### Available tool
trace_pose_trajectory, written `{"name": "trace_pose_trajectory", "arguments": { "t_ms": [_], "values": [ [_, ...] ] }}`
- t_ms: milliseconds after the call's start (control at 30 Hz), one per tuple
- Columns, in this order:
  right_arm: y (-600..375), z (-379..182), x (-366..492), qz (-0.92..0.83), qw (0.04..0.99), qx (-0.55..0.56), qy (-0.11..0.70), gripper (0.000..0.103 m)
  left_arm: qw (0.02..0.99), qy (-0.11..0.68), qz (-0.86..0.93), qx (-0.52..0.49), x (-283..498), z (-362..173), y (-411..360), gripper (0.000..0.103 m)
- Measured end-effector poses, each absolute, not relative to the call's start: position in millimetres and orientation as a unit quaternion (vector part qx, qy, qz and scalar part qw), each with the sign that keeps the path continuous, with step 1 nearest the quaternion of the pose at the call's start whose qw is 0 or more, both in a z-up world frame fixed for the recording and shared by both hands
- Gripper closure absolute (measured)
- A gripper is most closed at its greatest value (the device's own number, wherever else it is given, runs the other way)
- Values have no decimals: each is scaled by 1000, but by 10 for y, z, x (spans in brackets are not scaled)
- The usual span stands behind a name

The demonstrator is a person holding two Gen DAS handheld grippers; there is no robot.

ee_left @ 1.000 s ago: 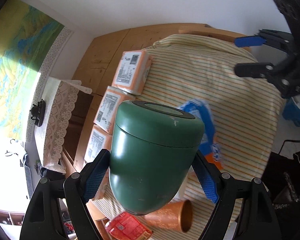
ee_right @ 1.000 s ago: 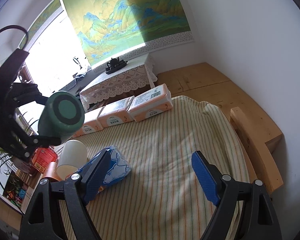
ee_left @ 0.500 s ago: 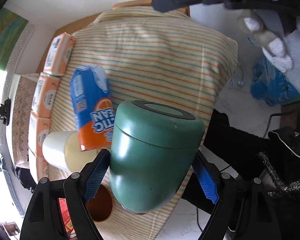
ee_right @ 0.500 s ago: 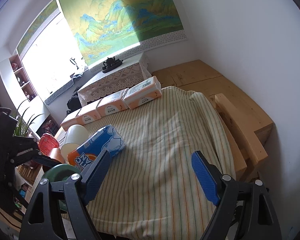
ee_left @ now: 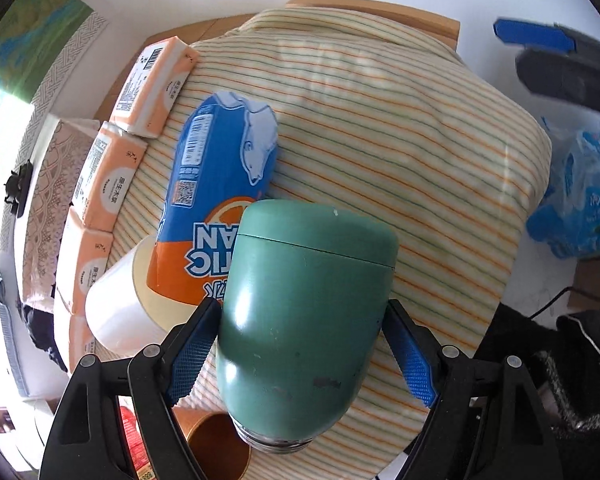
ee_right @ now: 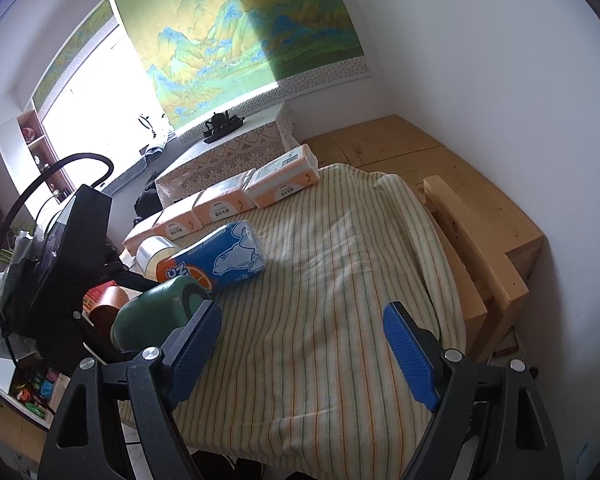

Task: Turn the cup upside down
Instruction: 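Lift the green thermos off the table with the left gripper, then close the right gripper on the thermos while the left gripper opens and releases it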

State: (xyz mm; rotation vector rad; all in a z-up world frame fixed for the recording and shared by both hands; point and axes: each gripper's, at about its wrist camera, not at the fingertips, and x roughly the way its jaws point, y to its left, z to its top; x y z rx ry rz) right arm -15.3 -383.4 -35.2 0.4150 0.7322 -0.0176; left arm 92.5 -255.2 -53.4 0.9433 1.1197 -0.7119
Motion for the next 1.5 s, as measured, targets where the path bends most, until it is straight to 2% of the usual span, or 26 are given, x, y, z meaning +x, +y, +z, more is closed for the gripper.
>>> {"name": "trace_pose_trajectory", "arguments": {
  "t_ms": [267,433,633,900,1233,1367,1500],
  "values": [
    [-3557,-463,-76,13,889,236,393,23,695,502,-335,391,887,-382,-2411,18],
    [-3394,-580,-18,36,853,305,423,23,709,503,-341,359,778,-204,-2159,18],
    [-3117,-692,173,57,800,383,459,23,703,505,-370,338,671,-252,-1985,18],
    [-2996,-894,494,33,744,460,483,23,713,499,-420,259,589,-129,-1813,18],
    [-2835,-930,940,0,720,451,528,16,731,479,-417,251,463,9,-1584,19],
    [-2688,-860,1104,-20,729,413,545,16,754,468,-394,239,359,104,-1318,19],
    [-2609,-956,1228,-14,716,423,555,16,771,462,-368,237,179,134,-1054,19]
  ]
}}
